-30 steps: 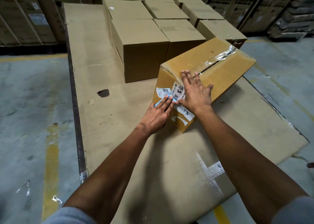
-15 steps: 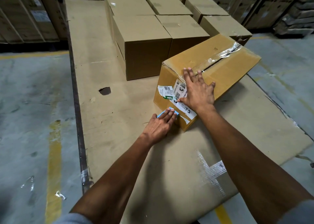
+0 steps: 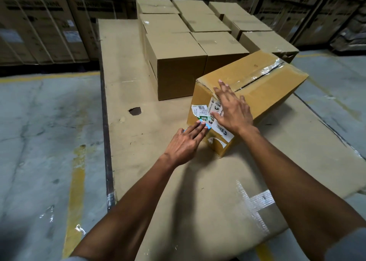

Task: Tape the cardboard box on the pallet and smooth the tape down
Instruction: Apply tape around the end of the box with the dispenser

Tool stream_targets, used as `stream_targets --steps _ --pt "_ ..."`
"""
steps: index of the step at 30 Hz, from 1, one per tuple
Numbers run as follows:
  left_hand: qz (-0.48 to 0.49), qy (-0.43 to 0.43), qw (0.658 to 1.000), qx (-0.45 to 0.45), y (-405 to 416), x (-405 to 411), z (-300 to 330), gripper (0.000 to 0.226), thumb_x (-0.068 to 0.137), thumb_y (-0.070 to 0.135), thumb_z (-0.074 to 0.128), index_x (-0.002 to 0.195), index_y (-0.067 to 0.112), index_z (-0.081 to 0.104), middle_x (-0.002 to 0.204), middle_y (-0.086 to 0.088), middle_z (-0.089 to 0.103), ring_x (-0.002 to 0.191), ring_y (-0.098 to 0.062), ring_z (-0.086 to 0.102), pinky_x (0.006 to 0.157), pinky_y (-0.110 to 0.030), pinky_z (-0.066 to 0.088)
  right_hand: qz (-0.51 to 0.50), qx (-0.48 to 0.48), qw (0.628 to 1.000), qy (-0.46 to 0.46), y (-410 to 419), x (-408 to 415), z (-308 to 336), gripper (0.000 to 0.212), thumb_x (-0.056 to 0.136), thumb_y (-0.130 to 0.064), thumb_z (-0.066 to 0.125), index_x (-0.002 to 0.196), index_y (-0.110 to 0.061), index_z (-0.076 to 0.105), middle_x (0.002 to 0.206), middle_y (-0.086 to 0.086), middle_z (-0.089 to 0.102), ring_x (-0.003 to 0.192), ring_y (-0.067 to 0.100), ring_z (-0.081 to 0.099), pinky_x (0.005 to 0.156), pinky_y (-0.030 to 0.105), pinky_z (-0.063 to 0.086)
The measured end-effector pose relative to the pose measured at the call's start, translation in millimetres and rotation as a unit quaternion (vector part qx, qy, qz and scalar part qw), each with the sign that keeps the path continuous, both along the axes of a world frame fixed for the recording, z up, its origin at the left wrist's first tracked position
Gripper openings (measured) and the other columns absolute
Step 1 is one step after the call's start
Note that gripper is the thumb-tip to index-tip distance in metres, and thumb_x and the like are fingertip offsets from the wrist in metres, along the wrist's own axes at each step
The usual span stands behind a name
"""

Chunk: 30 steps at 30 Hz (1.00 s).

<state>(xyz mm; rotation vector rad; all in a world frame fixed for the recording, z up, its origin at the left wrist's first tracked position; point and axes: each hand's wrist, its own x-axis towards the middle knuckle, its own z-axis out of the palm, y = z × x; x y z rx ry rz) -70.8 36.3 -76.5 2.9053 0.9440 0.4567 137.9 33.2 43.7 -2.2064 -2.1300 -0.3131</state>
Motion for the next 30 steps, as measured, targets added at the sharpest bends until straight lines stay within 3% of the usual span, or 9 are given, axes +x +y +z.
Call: stream_targets --steps 3,6,8,10,13,18,23,27,30 --pt "0.01 -0.02 1.0 0.018 -2 -13 17 0.068 0.101 0.01 0.061 0.165 0.012 0.038 0.172 -0.009 0.037 0.159 -0.027 0.036 0.082 -0.04 0.049 0.076 0.031 0.994 0.068 -9 2 -2 0.082 0.096 -0.039 0.071 0.164 -0.027 0.027 0.176 0.003 0.021 0.159 0.025 0.03 0.124 0.063 0.032" --pt "0.019 -0.038 0.999 0.034 -4 -27 38 0.067 0.104 0.013 0.061 0.166 0.013 0.035 0.172 -0.01 0.036 0.159 -0.028 0.035 0.085 -0.042 0.053 0.078 -0.024 0.972 0.218 -15 -4 6 0.093 0.086 -0.031 0.085 0.16 -0.043 0.03 0.154 0.009 0.054 0.135 0.028 0.058 0.102 0.054 0.059" --pt "0.019 -0.051 0.998 0.04 -5 -36 50 0.066 0.105 0.016 0.063 0.165 0.012 0.035 0.172 -0.011 0.037 0.158 -0.03 0.037 0.089 -0.044 0.055 0.08 -0.089 0.952 0.283 -15 -6 17 0.103 0.079 -0.032 0.091 0.157 -0.052 0.028 0.158 0.005 0.051 0.143 0.028 0.05 0.108 0.056 0.054" --pt "0.022 -0.064 0.997 0.044 -9 -43 61 0.065 0.105 0.02 0.065 0.163 0.011 0.038 0.17 -0.013 0.04 0.155 -0.032 0.041 0.091 -0.046 0.056 0.105 -0.161 0.927 0.321 -14 -7 28 0.11 0.077 -0.028 0.093 0.162 -0.046 0.025 0.168 -0.001 0.038 0.155 0.024 0.037 0.12 0.055 0.042" --pt "0.015 -0.073 0.996 0.057 -13 -50 71 0.064 0.105 0.022 0.066 0.161 0.009 0.04 0.168 -0.015 0.043 0.15 -0.034 0.045 0.092 -0.046 0.057 0.139 -0.204 0.908 0.338 -11 -13 41 0.11 0.079 -0.026 0.093 0.165 -0.037 0.025 0.172 -0.002 0.03 0.159 0.02 0.029 0.126 0.049 0.034" --pt "0.004 -0.067 0.996 0.057 -22 -51 78 0.068 0.103 0.026 0.068 0.162 0.01 0.038 0.167 -0.016 0.042 0.148 -0.035 0.046 0.094 -0.048 0.056 0.168 -0.236 0.867 0.406 -10 -22 50 0.098 0.083 -0.012 0.088 0.163 -0.031 0.035 0.165 0.0 0.045 0.151 0.014 0.041 0.11 0.033 0.051" --pt "-0.006 -0.055 0.997 0.046 -25 -53 75 0.063 0.105 0.028 0.062 0.161 0.01 0.039 0.169 -0.014 0.038 0.15 -0.033 0.042 0.096 -0.049 0.055 0.163 -0.241 0.866 0.407 -12 -21 49 0.082 0.082 -0.013 0.089 0.151 -0.036 0.051 0.135 -0.012 0.062 0.13 0.02 0.062 0.1 0.054 0.06" --pt "-0.003 -0.063 0.997 0.037 -25 -55 76 0.062 0.105 0.029 0.059 0.161 0.01 0.038 0.17 -0.013 0.037 0.151 -0.033 0.041 0.097 -0.049 0.054 0.168 -0.241 0.864 0.409 -11 -21 48 0.078 0.085 -0.015 0.087 0.152 -0.032 0.051 0.138 -0.006 0.06 0.125 0.021 0.064 0.099 0.053 0.061" --pt "0.003 -0.086 0.996 0.011 -24 -55 79 0.065 0.103 0.031 0.062 0.16 0.009 0.037 0.168 -0.014 0.039 0.15 -0.034 0.044 0.103 -0.05 0.054 0.169 -0.228 0.861 0.421 -9 -25 49 0.075 0.088 -0.017 0.084 0.153 -0.025 0.05 0.144 0.001 0.06 0.134 0.02 0.059 0.108 0.046 0.057"
